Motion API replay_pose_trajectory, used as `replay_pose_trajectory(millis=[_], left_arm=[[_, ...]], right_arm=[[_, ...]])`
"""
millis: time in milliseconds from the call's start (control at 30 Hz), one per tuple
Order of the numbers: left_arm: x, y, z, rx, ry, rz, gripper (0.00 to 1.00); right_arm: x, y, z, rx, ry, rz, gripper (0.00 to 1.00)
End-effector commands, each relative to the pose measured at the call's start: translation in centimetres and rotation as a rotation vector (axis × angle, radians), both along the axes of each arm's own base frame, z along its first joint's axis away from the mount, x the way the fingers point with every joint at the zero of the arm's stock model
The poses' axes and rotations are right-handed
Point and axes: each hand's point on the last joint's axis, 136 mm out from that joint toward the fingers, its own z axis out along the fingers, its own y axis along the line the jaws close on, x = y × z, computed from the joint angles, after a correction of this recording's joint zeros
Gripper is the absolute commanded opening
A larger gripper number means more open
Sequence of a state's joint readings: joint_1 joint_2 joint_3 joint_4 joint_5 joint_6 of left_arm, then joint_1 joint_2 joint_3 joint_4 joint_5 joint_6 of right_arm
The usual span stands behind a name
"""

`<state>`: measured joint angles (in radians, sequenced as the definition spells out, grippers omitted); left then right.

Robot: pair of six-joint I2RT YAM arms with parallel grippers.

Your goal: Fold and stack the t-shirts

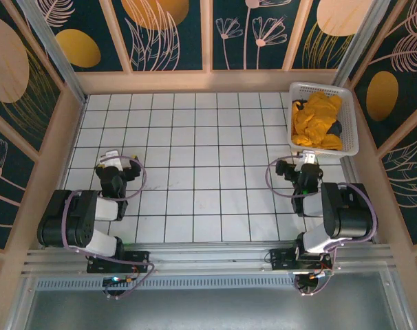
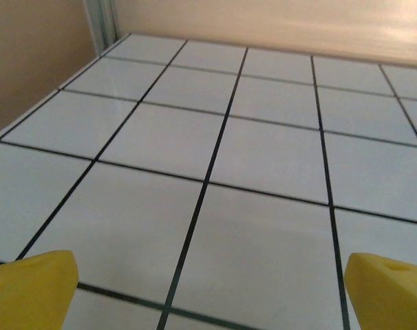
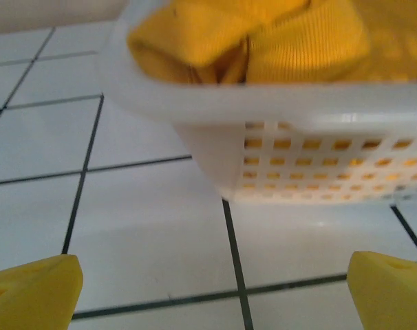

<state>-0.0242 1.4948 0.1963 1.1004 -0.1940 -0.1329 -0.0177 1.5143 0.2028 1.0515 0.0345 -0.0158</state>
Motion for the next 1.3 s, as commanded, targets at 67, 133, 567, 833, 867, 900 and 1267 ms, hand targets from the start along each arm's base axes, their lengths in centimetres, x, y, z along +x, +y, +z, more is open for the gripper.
replay_pose_trajectory(millis=[67, 133, 567, 833, 867, 900, 1267], left_arm=[[1.8, 0.0, 4.8, 0.038, -0.186, -0.023, 0.99], [1.8, 0.0, 4.8, 0.039, -0.186, -0.023, 0.99], [1.8, 0.0, 4.7, 0.039, -0.183, -0.023, 0.99], [1.8, 0.0, 4.7, 0.039, -0.184, -0.023, 0.99], [1.8, 0.0, 4.7, 0.039, -0.181, -0.023, 0.99], [1.8, 0.0, 4.7, 0.038, -0.182, -0.023, 0.99], [-2.2, 1.3, 9.1, 0.032, -0.312, 0.083, 0.99]], right_arm=[[2.0, 0.0, 4.8, 0.036, -0.199, 0.012, 0.99], [2.1, 0.1, 4.9, 0.036, -0.2, 0.013, 0.99], [2.1, 0.1, 4.9, 0.036, -0.201, 0.013, 0.99], [2.1, 0.1, 4.8, 0.036, -0.199, 0.013, 0.99], [2.0, 0.0, 4.8, 0.035, -0.2, 0.011, 0.99], [2.0, 0.0, 4.9, 0.035, -0.2, 0.012, 0.99], [-0.1, 1.0, 8.3, -0.009, -0.211, -0.047, 0.99]])
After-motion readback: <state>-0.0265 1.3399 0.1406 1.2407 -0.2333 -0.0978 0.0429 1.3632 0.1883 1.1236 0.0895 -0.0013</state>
